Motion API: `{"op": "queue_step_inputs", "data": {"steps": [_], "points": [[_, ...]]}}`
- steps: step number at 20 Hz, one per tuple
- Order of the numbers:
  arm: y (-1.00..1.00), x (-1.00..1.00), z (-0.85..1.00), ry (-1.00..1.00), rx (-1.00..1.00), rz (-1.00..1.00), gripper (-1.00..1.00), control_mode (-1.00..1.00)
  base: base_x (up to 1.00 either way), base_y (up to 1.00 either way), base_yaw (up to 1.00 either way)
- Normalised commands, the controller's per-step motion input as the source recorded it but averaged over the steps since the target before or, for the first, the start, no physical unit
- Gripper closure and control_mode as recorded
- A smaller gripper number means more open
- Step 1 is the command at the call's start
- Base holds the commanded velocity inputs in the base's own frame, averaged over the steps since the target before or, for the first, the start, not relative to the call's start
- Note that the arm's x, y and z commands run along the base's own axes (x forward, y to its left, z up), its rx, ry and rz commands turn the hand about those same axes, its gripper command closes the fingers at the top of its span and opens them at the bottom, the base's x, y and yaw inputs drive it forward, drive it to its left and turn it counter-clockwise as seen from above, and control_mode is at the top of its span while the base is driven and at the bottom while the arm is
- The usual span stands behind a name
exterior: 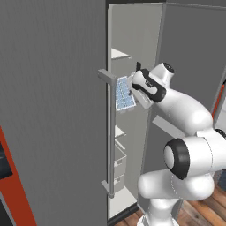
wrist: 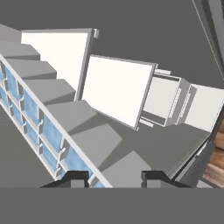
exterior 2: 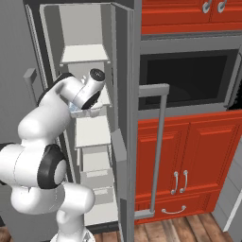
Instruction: The ice cube tray has been filled with water. Take the tray and place it in the freezer to make ice. Close the freezer door after placing the tray.
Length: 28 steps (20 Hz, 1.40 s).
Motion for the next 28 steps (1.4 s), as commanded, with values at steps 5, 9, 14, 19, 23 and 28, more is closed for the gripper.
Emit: {"op": "queue_step_inputs", "data": {"steps": [5, 9, 14, 19, 23, 28], "points": [[0.00, 0.15, -0.10, 0.00, -0.07, 0.00, 1.00, -1.00, 0.00, 0.00, 0.00], [0.00, 0.08, -0.19, 0.00, -0.09, 0.00, 1.00, -1.00, 0.00, 0.00, 0.00], [0.00, 0.11, -0.11, 0.00, -0.08, 0.00, 1.00, -1.00, 0.00, 0.00, 0.00], [0.04, 0.17, -0.01, 0.00, -0.03, 0.00, 1.00, -1.00, 0.00, 0.00, 0.00], [0.00, 0.18, 0.00, 0.00, 0.00, 0.00, 1.00, -1.00, 0.00, 0.00, 0.00], [0.00, 0.14, -0.01, 0.00, 0.00, 0.00, 1.00, -1.00, 0.00, 0.00, 0.00]]}}
